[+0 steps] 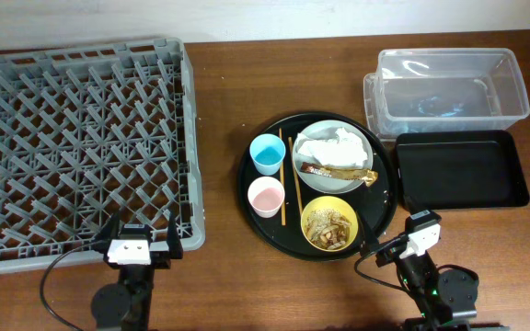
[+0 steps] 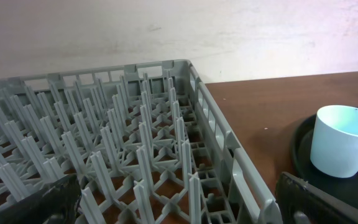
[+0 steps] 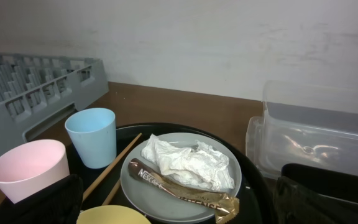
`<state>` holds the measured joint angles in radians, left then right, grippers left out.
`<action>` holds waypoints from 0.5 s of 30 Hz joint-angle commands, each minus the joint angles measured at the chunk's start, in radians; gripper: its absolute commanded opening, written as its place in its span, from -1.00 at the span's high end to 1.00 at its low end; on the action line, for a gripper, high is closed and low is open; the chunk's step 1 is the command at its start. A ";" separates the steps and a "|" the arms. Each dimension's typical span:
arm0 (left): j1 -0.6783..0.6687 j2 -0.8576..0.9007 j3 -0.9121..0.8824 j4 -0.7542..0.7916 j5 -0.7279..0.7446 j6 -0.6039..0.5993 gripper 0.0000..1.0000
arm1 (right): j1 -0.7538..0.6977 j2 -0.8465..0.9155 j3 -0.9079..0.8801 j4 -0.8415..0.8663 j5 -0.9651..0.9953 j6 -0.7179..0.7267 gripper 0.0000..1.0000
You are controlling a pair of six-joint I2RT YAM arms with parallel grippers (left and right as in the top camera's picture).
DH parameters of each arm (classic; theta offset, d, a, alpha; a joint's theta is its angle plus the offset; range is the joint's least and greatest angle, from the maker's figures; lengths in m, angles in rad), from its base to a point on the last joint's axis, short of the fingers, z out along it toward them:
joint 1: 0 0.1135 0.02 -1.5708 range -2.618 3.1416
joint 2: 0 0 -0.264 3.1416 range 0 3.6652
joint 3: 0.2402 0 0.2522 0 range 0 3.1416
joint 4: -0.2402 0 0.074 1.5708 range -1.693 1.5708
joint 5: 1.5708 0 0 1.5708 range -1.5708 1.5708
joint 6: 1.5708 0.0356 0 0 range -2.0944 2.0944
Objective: Sort waste into correct bins and load items into the dishwasher rack
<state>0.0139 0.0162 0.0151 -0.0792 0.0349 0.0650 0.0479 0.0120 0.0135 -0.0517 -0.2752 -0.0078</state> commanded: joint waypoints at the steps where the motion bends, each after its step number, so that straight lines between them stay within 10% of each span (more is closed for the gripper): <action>1: 0.001 -0.005 -0.006 -0.001 0.011 0.019 -0.99 | 0.013 0.014 -0.008 -0.001 -0.005 -0.003 -0.97; 15: 0.001 -0.005 -0.006 -0.001 0.011 0.019 -0.99 | 0.013 0.014 -0.008 0.000 0.017 -0.003 -0.97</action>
<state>0.0139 0.0166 0.0151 -0.0792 0.0349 0.0650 0.0505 0.0235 0.0139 -0.0517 -0.2752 -0.0082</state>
